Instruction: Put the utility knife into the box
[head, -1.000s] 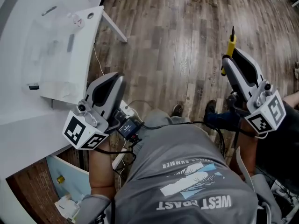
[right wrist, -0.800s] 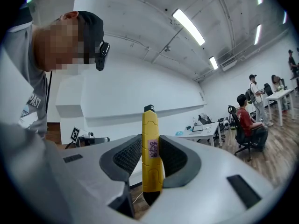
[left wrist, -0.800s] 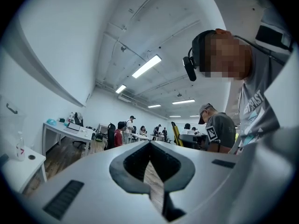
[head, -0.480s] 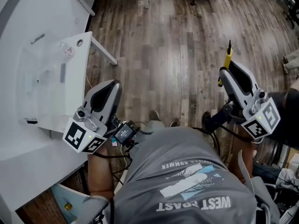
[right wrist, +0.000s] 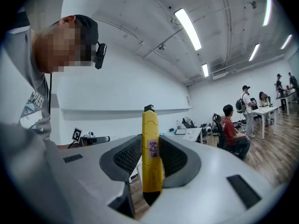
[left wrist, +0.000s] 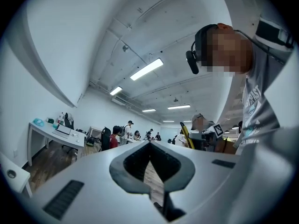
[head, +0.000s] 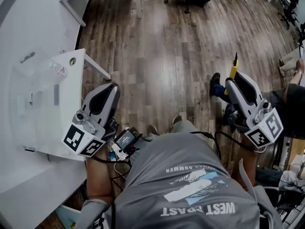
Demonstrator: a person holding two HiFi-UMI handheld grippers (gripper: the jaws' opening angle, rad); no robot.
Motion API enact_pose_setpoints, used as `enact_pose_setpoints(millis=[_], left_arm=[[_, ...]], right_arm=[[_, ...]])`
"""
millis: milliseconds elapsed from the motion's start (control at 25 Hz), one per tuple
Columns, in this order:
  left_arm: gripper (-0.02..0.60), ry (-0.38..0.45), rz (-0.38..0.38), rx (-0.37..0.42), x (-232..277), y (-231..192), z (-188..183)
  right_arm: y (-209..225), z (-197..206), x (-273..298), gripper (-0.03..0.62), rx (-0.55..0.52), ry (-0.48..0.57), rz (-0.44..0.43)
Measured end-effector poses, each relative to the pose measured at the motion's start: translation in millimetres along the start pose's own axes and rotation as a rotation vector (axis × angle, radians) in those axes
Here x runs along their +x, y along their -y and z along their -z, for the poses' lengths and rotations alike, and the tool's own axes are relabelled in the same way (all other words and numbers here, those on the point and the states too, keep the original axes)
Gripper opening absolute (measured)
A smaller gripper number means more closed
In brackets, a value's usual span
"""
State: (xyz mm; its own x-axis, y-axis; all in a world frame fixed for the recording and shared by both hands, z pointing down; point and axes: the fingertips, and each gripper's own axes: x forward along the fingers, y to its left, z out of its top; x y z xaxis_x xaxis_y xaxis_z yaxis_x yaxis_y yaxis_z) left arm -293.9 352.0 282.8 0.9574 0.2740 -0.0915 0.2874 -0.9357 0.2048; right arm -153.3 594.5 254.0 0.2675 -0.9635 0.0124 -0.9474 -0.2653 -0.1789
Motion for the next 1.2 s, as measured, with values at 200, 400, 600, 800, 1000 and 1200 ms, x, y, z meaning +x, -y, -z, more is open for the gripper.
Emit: enact_pose_setpoints(millis=[200,400,600,800,1000,1200], left_arm=[[0.009,-0.007,-0.027,-0.018,47.9,-25.8,1.6],[0.009,-0.026,-0.063,0.004,103.1,-31.7,-3.0],[0.009,-0.046,-0.12,0.002,150.8,-40.6,0.4],[0.009,-0.063,-0.166,0.008,179.2,-54.1,1.6],[0.009,-0.048,-0.181,0.03,182.7,-101.2,-6.1],[0.009,0.02,-0.166,0.018,197.5,-164.6,-19.0]], right_arm=[[51.0,-1.3,20.3,0.123,0.019,0.007,-0.005],[117.0,-7.6,33.9,0.123,0.048,0.019,-0.037],[177.7,-14.4,53.1,0.123,0.059,0.024,-0.086],[221.6,-15.8,74.5,0.123,0.065,0.018,-0.102],[231.9,-16.4,122.5,0.123,0.049,0.011,-0.107],[241.0,-34.7,166.5,0.123,0.023,0.012,-0.07]])
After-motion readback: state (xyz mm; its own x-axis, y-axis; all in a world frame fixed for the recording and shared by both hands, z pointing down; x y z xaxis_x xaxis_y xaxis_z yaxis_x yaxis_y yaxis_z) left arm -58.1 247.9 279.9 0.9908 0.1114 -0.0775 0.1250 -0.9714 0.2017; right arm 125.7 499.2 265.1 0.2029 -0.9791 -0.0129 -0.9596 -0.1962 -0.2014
